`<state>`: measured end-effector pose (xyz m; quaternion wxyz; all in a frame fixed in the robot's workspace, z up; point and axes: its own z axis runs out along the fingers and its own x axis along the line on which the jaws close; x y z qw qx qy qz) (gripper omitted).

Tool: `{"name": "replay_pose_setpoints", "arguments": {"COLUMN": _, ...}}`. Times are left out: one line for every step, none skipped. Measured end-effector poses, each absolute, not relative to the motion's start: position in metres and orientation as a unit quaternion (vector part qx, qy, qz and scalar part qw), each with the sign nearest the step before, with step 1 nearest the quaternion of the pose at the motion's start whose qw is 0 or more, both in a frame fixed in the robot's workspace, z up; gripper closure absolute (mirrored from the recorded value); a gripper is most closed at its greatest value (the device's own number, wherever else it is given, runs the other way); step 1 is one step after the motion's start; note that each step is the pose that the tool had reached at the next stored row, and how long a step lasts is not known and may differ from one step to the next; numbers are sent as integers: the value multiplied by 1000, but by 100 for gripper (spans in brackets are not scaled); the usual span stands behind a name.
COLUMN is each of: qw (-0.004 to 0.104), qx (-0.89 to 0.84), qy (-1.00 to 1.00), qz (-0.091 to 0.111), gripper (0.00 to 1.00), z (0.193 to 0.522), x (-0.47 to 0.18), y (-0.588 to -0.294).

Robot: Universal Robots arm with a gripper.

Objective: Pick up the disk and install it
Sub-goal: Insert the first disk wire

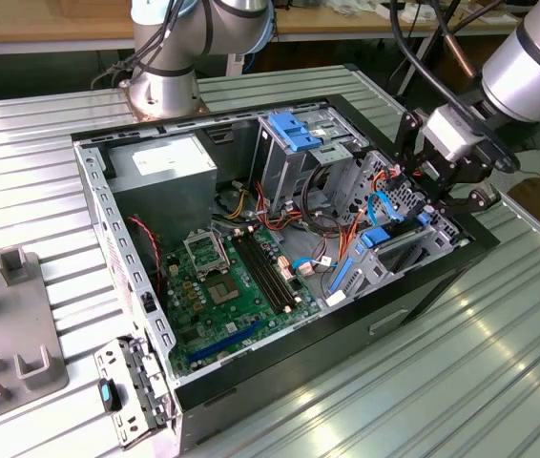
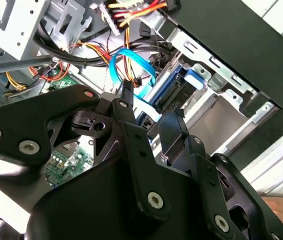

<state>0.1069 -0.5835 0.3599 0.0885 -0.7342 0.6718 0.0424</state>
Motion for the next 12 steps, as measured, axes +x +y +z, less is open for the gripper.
{"name": "replay_pose_setpoints", "arguments": {"qw": 89, "qx": -734, "qy": 672, "qz": 42, "gripper": 53, "z": 360, "x": 108, "y": -583}}
{"name": "replay_pose_setpoints", "arguments": {"qw": 89, "qx": -734, "qy": 672, "qz": 42, "gripper": 53, "z": 360, "x": 108, "y": -583}}
{"name": "replay_pose_setpoints", "arguments": {"qw": 89, "qx": -734, "qy": 672, "qz": 42, "gripper": 53, "z": 360, "x": 108, "y": -583}}
{"name": "replay_pose_setpoints", "arguments": {"qw": 89, "qx": -734, "qy": 672, "qz": 42, "gripper": 53, "z": 360, "x": 108, "y": -583}}
{"name": "replay_pose_setpoints", "arguments": {"qw": 88, "qx": -735, "qy": 671, "qz": 42, "gripper": 53, "z": 360, "x": 109, "y": -583}}
{"name": "replay_pose_setpoints", "arguments": {"qw": 88, "qx": -735, "qy": 671, "qz": 42, "gripper": 53, "z": 360, "x": 109, "y": -582}}
{"name": "replay_pose_setpoints", "arguments": {"qw": 88, "qx": -737, "qy": 669, "qz": 43, "gripper": 53, "z": 360, "x": 111, "y": -581}}
{"name": "replay_pose_setpoints", "arguments": {"qw": 88, "qx": -738, "qy": 668, "qz": 43, "gripper": 53, "z": 360, "x": 113, "y": -581}}
{"name": "replay_pose_setpoints", "arguments": {"qw": 88, "qx": -739, "qy": 667, "qz": 43, "gripper": 53, "z": 360, "x": 114, "y": -580}}
{"name": "replay_pose_setpoints", "arguments": {"qw": 88, "qx": -741, "qy": 664, "qz": 43, "gripper": 53, "z": 360, "x": 117, "y": -579}}
{"name": "replay_pose_setpoints", "arguments": {"qw": 88, "qx": -743, "qy": 662, "qz": 44, "gripper": 53, "z": 360, "x": 119, "y": -578}}
{"name": "replay_pose_setpoints", "arguments": {"qw": 88, "qx": -745, "qy": 659, "qz": 44, "gripper": 53, "z": 360, "x": 122, "y": -578}}
